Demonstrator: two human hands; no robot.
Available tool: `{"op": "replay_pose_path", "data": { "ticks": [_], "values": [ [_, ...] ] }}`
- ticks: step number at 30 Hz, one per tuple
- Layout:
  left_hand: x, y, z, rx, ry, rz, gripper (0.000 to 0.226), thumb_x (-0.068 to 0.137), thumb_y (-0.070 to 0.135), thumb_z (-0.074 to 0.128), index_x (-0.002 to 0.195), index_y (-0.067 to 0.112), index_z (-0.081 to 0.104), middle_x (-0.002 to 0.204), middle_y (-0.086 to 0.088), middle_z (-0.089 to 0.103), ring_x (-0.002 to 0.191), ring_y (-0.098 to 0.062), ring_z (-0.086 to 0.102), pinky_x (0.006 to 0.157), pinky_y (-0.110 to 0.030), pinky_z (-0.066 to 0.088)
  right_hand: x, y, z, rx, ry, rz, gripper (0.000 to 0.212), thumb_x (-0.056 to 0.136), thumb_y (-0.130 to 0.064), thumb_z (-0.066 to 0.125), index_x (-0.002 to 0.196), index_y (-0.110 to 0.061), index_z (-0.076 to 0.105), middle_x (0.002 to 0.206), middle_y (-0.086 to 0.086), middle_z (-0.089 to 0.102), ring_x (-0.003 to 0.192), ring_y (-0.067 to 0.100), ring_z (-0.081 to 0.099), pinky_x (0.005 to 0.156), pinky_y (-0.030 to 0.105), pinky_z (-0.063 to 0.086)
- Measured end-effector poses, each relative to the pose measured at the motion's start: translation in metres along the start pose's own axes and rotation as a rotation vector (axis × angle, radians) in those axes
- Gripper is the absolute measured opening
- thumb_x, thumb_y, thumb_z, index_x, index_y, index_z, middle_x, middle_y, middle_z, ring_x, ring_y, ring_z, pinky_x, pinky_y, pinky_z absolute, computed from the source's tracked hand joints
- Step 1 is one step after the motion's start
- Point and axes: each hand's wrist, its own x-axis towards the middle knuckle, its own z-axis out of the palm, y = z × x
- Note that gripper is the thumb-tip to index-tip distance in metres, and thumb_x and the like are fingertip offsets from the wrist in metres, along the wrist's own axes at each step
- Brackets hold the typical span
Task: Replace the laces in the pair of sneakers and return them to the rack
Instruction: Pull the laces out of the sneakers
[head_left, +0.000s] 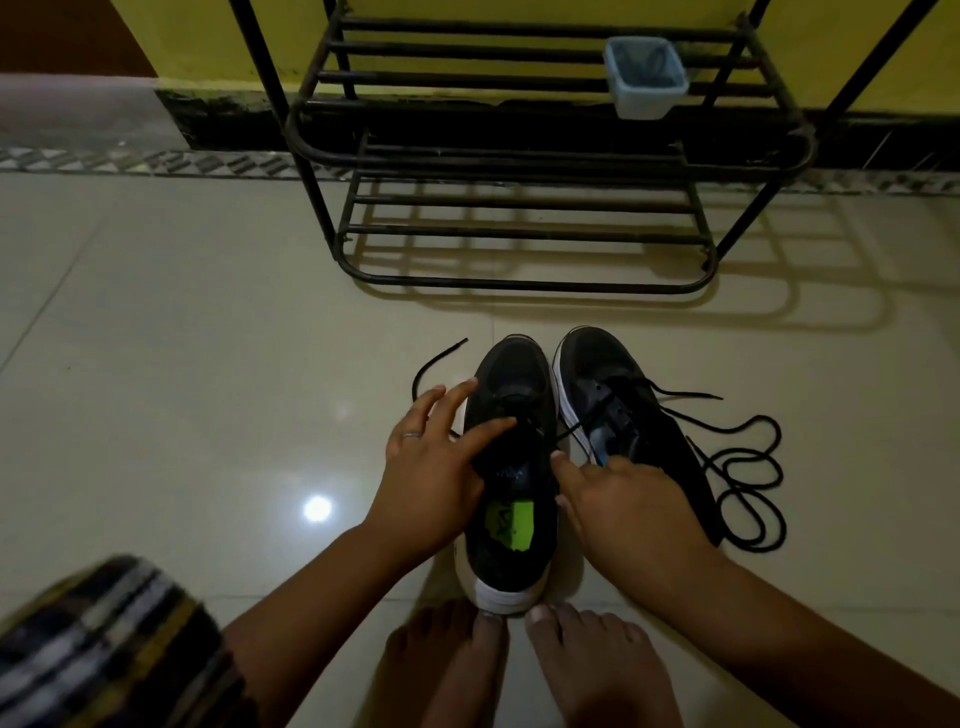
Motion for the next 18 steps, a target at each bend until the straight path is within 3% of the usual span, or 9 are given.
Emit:
{"op": "replay_pose_path", "data": {
  "ticks": [2, 3, 5, 9, 12, 16, 18],
  "values": [
    [0.002, 0.005, 0.001, 0.093, -0.018, 0.033, 0.048, 0.074, 0.032, 0.038, 0.121, 0.042, 0.046, 0.143, -0.013, 0.043, 0.127, -0.046, 0.040, 0.090, -0.061, 0.044, -0.001, 0.000, 0.001, -0.047, 0.034, -0.018, 0.042, 0.051, -0.017, 0.084, 0.092, -0.009, 0.075, 0.050, 0.004, 0.061, 0.042, 0.024, 0.056, 0.039, 0.022, 0.041],
    [0.003, 0.007, 0.002, 0.126, -0.015, 0.048, 0.046, 0.074, 0.030, 0.043, 0.118, 0.041, 0.046, 0.143, -0.013, 0.043, 0.126, -0.046, 0.042, 0.089, -0.061, 0.045, -0.001, 0.000, 0.000, -0.059, 0.058, -0.023, 0.031, 0.061, -0.014, 0.070, 0.091, -0.009, 0.076, 0.049, 0.005, 0.060, 0.041, 0.024, 0.055, 0.038, 0.023, 0.041],
    [0.004, 0.008, 0.005, 0.145, 0.005, 0.073, 0.044, 0.071, 0.025, 0.058, 0.111, 0.039, 0.048, 0.142, -0.014, 0.045, 0.125, -0.047, 0.043, 0.088, -0.060, 0.045, 0.000, -0.002, -0.002, -0.066, 0.071, -0.032, 0.044, 0.060, -0.010, 0.043, 0.089, -0.007, 0.076, 0.047, 0.006, 0.058, 0.039, 0.025, 0.054, 0.037, 0.023, 0.041],
    [0.001, 0.009, 0.005, 0.134, 0.029, 0.099, 0.027, 0.071, 0.022, 0.064, 0.095, 0.032, 0.056, 0.134, -0.013, 0.051, 0.125, -0.045, 0.043, 0.087, -0.058, 0.044, -0.001, -0.012, 0.001, -0.118, 0.069, -0.078, 0.048, 0.044, -0.009, 0.058, 0.087, 0.000, 0.074, 0.044, 0.009, 0.056, 0.039, 0.026, 0.054, 0.037, 0.024, 0.041],
    [0.001, 0.011, 0.007, 0.145, 0.026, 0.110, 0.032, 0.061, 0.018, 0.079, 0.086, 0.027, 0.061, 0.132, -0.012, 0.051, 0.126, -0.043, 0.040, 0.088, -0.058, 0.044, 0.000, -0.016, 0.004, -0.148, 0.098, -0.057, 0.047, 0.060, -0.010, 0.036, 0.086, 0.000, 0.075, 0.046, 0.008, 0.059, 0.040, 0.025, 0.055, 0.039, 0.023, 0.041],
    [0.000, 0.015, 0.009, 0.181, 0.005, 0.083, 0.062, 0.057, 0.027, 0.085, 0.109, 0.026, 0.052, 0.146, -0.011, 0.026, 0.132, -0.038, 0.022, 0.096, -0.059, 0.039, -0.002, -0.019, 0.012, -0.188, 0.149, -0.082, 0.050, 0.064, -0.005, 0.031, 0.087, 0.001, 0.074, 0.049, 0.008, 0.060, 0.041, 0.024, 0.055, 0.041, 0.024, 0.042],
    [0.000, 0.015, 0.010, 0.208, -0.015, 0.092, 0.064, 0.057, 0.029, 0.086, 0.111, 0.026, 0.052, 0.148, -0.011, 0.023, 0.132, -0.039, 0.020, 0.097, -0.060, 0.036, -0.003, -0.019, 0.014, -0.196, 0.156, -0.097, 0.049, 0.065, -0.006, 0.031, 0.089, 0.001, 0.074, 0.048, 0.008, 0.059, 0.041, 0.024, 0.055, 0.041, 0.024, 0.042]
  ]
}}
